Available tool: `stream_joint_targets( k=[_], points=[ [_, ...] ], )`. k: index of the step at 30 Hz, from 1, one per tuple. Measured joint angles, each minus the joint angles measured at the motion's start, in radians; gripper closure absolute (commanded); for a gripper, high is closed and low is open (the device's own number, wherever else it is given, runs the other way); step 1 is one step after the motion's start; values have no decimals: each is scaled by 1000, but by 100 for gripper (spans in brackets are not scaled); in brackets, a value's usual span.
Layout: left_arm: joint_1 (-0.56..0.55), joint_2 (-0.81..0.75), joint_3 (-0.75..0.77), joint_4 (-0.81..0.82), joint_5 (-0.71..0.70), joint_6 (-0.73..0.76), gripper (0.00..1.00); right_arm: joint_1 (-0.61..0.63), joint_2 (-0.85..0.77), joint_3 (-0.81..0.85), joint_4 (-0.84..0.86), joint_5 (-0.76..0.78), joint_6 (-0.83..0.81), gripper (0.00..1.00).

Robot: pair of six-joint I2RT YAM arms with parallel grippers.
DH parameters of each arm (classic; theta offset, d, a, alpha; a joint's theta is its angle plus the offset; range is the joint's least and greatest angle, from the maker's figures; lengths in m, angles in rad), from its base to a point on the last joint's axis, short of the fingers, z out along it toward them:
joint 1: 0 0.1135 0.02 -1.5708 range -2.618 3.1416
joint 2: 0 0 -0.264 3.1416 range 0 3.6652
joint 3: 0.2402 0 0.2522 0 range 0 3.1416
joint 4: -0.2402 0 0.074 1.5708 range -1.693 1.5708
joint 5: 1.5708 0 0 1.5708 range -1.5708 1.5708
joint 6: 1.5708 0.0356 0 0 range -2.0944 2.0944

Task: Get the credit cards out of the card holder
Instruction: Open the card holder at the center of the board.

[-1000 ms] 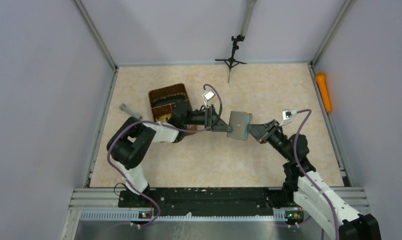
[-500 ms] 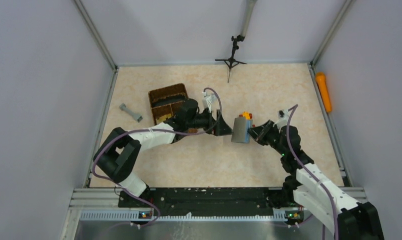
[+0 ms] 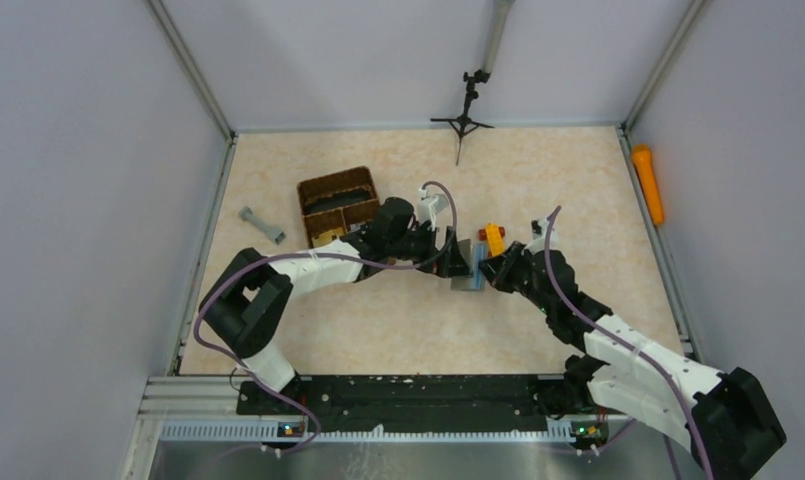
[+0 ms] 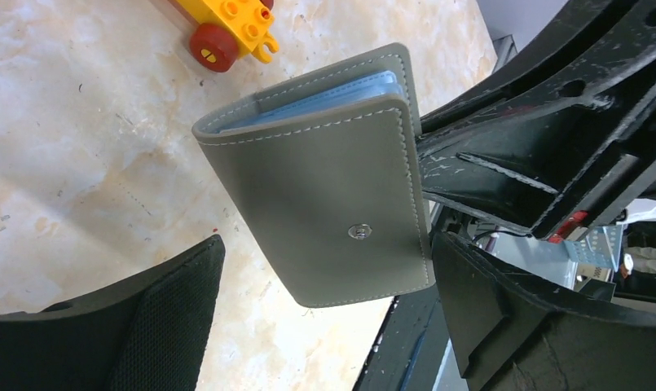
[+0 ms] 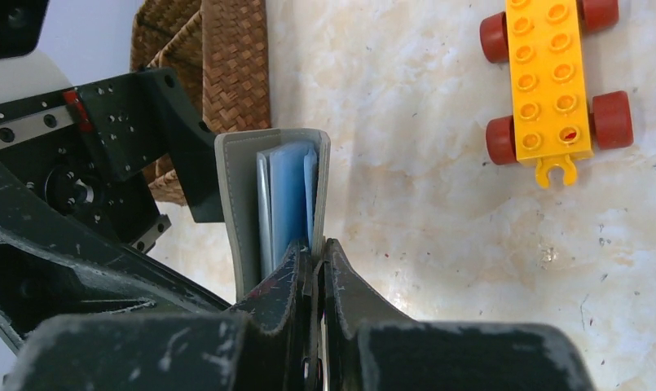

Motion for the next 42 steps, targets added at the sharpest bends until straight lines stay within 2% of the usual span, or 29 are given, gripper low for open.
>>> stream_joint_targets(
  k=[3, 4, 15, 19, 21, 23, 24, 26, 31, 37, 42],
  points=[
    [-1, 12, 19, -31, -3, 8, 3, 13, 7, 5, 5, 28, -6, 100],
    [-2, 18, 29, -38, -4, 9, 7, 16, 9, 5, 5, 34, -7, 100],
    [16, 34, 46, -61, 28, 6, 85, 16, -16, 5, -52, 131, -13, 100],
    [40, 34, 46, -54, 37, -2, 97, 16, -23, 5, -59, 157, -14, 100],
    [49, 34, 46, -56, 35, 0, 100, 16, -23, 5, -59, 161, -13, 98],
    [51, 34, 46, -58, 34, 5, 100, 16, -22, 5, -59, 164, -13, 71],
    [51, 35, 46, -60, 34, 5, 100, 16, -21, 5, -61, 166, -10, 62],
    [51, 38, 46, -71, 29, 8, 100, 16, -21, 5, -61, 167, -7, 49],
    [51, 70, 57, -115, 24, 11, 100, 13, -21, -16, -14, 143, 2, 42],
    [51, 85, 58, -129, 27, 10, 100, 1, 18, -40, 35, 79, 3, 26],
    [51, 95, 86, -165, 15, 13, 100, -5, 108, -31, 3, 55, 2, 24]
  ],
)
